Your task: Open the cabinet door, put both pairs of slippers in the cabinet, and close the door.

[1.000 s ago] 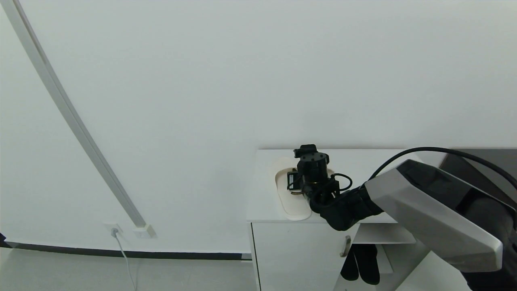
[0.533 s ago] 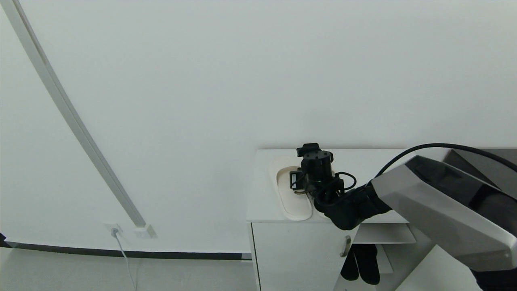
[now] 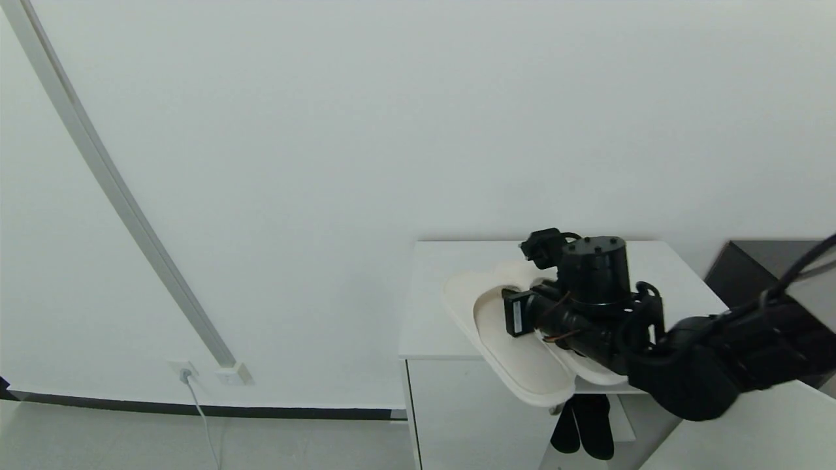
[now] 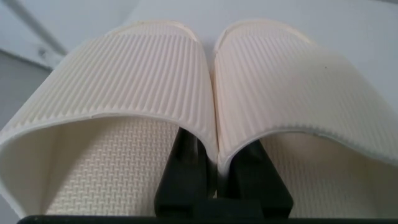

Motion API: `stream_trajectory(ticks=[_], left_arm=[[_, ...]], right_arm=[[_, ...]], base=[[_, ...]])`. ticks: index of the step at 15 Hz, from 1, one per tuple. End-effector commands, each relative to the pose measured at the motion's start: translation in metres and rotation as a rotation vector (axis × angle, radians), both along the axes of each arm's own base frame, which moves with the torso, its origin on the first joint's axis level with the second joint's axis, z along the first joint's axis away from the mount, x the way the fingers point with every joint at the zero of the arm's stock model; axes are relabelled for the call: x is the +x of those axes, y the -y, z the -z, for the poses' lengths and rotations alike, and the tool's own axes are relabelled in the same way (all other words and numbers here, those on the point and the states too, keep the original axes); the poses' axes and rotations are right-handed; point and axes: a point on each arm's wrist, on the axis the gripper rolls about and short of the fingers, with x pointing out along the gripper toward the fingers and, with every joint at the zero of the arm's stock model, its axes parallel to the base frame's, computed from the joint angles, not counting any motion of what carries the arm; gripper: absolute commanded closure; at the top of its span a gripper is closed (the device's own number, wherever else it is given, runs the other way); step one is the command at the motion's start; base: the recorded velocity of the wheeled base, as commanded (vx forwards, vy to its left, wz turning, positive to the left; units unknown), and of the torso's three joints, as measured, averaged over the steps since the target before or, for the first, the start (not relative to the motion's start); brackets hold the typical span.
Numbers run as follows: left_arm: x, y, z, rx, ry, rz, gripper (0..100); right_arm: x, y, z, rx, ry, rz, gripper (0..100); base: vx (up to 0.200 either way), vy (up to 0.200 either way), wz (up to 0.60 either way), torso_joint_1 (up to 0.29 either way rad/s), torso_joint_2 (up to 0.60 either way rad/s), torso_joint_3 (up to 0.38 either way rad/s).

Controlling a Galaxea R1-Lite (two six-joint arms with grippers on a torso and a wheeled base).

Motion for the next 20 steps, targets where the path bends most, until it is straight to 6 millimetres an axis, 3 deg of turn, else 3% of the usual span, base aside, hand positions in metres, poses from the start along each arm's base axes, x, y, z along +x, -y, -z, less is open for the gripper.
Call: stream_trajectory(ticks=[1, 4, 6, 8, 10, 17, 20], left_arm=[[0.0, 0.0, 0.0, 0.0, -0.001, -0.001, 100], [0.0, 0.0, 0.0, 0.0, -0.001, -0.001, 100], [0.0, 0.0, 0.0, 0.0, -0.001, -0.001, 100], [0.0, 0.0, 0.0, 0.0, -0.001, -0.001, 100], [0.0, 0.0, 0.0, 0.0, -0.001, -0.001, 100], [0.0, 0.0, 0.0, 0.0, -0.001, -0.001, 100], [0.0, 0.0, 0.0, -0.001, -0.001, -0.001, 100]], right_arm=[[-0.041, 0.033, -0.034, 0.081, 0.033, -0.056, 100], [-0.048, 0.045, -0.031, 0.091, 0.002, -0.039, 100], [-0.056, 0.042, -0.042, 0.116, 0.03, -0.12, 100], [-0.046, 0.03, -0.042, 0.157, 0.123, -0.157, 100], [-0.04, 0.025, -0.03, 0.166, 0.151, -0.137, 100], [-0.061, 0.029, -0.032, 0.093, 0.041, -0.163, 100], [-0.069, 0.031, -0.028, 0.076, 0.022, -0.179, 100]], base=[[0.0, 0.0, 0.0, 0.0, 0.0, 0.0], [0.0, 0.0, 0.0, 0.0, 0.0, 0.0], [0.0, 0.0, 0.0, 0.0, 0.0, 0.0], [0.0, 0.0, 0.0, 0.0, 0.0, 0.0], [0.0, 0.0, 0.0, 0.0, 0.0, 0.0], [0.0, 0.0, 0.0, 0.0, 0.0, 0.0], [-0.2, 0.0, 0.0, 0.01, 0.01, 0.002]])
